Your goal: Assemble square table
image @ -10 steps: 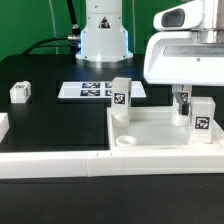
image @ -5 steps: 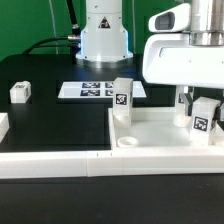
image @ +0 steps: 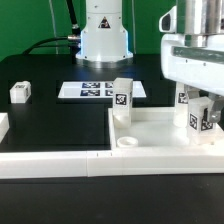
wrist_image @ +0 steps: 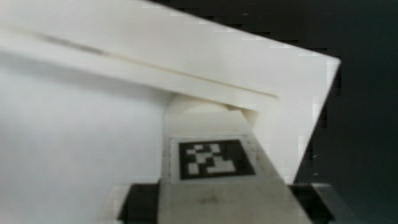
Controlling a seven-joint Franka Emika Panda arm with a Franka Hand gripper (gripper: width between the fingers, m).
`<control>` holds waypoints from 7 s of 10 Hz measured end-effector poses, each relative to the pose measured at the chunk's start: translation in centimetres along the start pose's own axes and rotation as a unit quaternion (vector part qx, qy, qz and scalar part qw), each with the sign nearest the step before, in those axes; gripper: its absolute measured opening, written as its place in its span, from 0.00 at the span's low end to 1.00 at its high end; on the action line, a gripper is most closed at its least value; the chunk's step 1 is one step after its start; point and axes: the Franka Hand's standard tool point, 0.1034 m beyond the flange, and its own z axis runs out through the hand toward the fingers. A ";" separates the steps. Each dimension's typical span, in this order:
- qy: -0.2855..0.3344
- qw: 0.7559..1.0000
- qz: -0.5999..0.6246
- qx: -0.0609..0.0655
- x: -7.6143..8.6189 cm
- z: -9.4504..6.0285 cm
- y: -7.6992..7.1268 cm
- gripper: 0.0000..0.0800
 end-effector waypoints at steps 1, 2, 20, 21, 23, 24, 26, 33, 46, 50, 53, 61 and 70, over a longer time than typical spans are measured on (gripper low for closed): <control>-0.022 0.998 0.062 -0.004 0.4 0.0 0.0 0.37; -0.027 0.993 0.117 -0.008 0.7 0.0 0.0 0.37; -0.012 0.940 0.341 -0.010 1.5 0.3 0.6 0.81; -0.012 0.940 0.341 -0.010 1.5 0.3 0.7 0.81; -0.012 0.942 0.334 -0.006 1.6 0.1 0.5 0.81; -0.011 0.953 0.303 0.028 2.5 -0.9 -0.2 0.81; -0.020 0.963 0.264 0.046 3.1 -3.7 0.5 0.81; -0.006 0.998 0.001 0.063 4.8 -7.2 1.1 0.81; 0.074 0.805 -0.588 0.023 16.6 -7.5 9.3 0.81; 0.074 0.663 -0.743 -0.047 26.7 -6.0 19.7 0.81; 0.069 0.678 -0.731 -0.047 26.9 -5.5 19.8 0.81; -0.163 0.715 -0.662 -0.157 29.0 -3.3 26.8 0.81; -0.366 0.671 -0.574 -0.292 28.9 -2.3 28.9 0.81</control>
Offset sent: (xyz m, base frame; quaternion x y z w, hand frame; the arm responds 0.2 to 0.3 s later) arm -0.0032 0.0014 -0.0008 -0.0002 0.0025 0.1969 0.9804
